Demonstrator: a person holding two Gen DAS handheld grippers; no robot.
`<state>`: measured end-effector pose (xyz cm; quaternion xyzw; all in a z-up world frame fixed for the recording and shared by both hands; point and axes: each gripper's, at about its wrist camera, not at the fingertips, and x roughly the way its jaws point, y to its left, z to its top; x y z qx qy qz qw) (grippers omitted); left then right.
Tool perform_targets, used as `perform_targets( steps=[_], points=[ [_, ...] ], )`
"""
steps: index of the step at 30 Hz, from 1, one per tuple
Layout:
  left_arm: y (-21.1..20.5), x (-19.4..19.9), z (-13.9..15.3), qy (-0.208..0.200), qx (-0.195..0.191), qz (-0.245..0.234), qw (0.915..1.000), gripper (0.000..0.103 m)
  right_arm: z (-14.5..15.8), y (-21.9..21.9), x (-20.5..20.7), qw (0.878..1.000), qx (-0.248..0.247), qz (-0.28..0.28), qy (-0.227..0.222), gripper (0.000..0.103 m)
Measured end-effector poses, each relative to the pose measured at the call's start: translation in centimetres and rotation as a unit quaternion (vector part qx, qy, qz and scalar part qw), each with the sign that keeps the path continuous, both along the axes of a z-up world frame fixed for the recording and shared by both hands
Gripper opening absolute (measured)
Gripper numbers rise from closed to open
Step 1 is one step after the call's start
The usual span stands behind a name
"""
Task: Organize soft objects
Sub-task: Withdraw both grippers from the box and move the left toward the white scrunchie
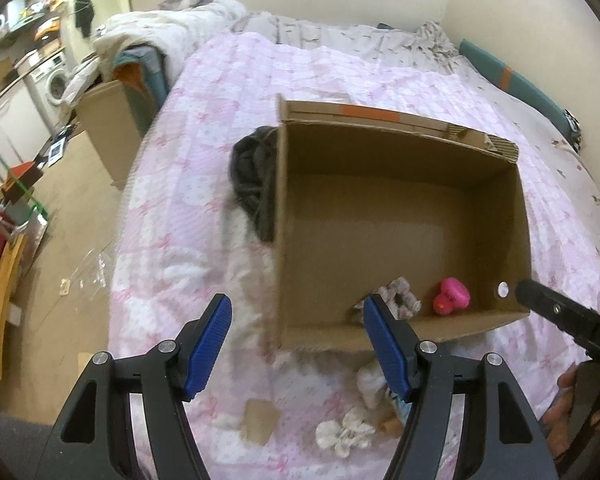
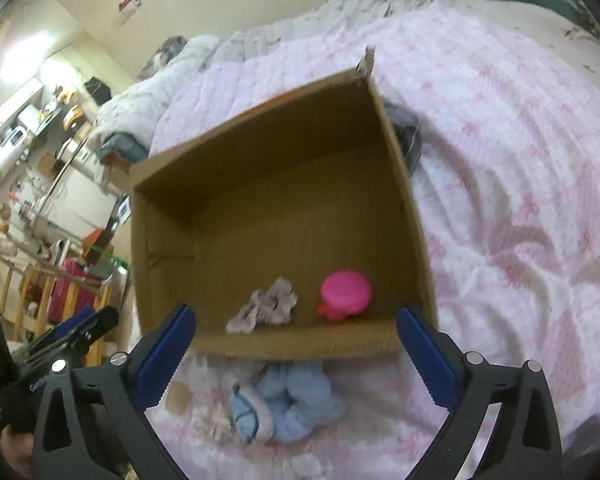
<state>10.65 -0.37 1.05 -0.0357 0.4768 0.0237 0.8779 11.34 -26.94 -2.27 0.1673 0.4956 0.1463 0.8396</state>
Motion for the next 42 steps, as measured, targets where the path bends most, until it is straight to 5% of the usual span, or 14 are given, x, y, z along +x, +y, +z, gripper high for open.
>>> perform_targets(
  steps=[8, 20, 28, 33, 37, 42],
  points=[
    [2.6, -2.9, 0.0, 0.014, -0.017, 0.025, 0.9994, 0.067, 0.9, 0.3, -2.1, 1.0, 0.0, 0.012, -0.003, 0.103],
    [4.2, -4.5, -2.5, 0.038, 0.007, 0.055, 0.9978, 0.07, 0.5, 0.7, -5.2, 0.999, 0.02, 0.03, 0.026, 0.103],
    [6.6, -3.6, -5.9, 0.102, -0.037, 0.098, 0.9893, 0.07, -0.7, 1.5, -5.4, 0.999, -0.005, 0.025, 0.045, 0.103],
    [6.3, -3.3, -7.8, 0.144, -0.077, 0.076, 0.9837, 0.07, -1.6, 1.5, -5.0, 0.998, -0.008, 0.019, 0.062, 0.103],
    [5.4, -2.9, -9.6, 0.178, -0.096, 0.06, 0.9774, 0.054, -2.0, 1.6, -4.8, 0.997, -0.007, 0.017, 0.07, 0.103],
    [5.5, -2.2, -11.2, 0.205, -0.119, 0.063, 0.9696, 0.049, -2.3, 1.6, -4.7, 0.997, -0.006, 0.015, 0.076, 0.103]
  ],
)
